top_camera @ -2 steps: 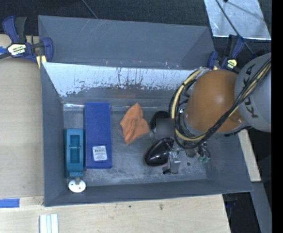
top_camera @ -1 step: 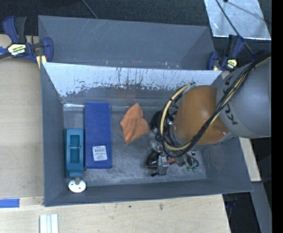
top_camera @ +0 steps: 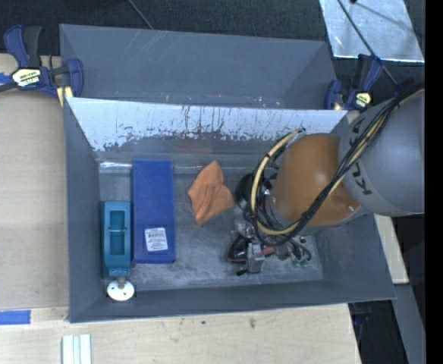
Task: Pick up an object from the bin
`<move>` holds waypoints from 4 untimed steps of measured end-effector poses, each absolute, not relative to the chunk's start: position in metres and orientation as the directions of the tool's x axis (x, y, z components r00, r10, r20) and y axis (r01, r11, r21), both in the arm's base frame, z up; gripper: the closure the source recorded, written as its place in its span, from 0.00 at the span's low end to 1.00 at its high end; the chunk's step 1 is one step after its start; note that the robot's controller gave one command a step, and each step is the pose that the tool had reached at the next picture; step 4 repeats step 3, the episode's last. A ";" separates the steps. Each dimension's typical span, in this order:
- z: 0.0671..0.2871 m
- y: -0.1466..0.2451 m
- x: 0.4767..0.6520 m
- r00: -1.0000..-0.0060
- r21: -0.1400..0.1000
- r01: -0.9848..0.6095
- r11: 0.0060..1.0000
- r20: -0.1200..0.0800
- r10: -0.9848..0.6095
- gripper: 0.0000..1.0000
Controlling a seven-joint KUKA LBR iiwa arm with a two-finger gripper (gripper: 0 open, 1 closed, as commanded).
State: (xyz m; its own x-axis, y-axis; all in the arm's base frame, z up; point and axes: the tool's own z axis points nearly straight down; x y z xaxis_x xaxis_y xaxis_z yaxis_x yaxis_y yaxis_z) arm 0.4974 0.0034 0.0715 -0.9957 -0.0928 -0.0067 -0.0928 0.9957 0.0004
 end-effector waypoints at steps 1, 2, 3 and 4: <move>0.177 0.022 0.501 -0.996 0.000 -0.091 0.996 -0.001 -0.091 1.00; 0.177 0.022 0.501 -0.996 0.000 -0.091 0.996 -0.001 -0.091 1.00; 0.331 0.010 0.512 -0.993 -0.001 -0.115 0.993 -0.002 -0.115 1.00; 0.331 0.010 0.512 -0.993 -0.001 -0.115 0.993 -0.002 -0.115 1.00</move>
Offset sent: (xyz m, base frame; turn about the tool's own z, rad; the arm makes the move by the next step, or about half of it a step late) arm 0.0000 0.0000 0.0000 0.0000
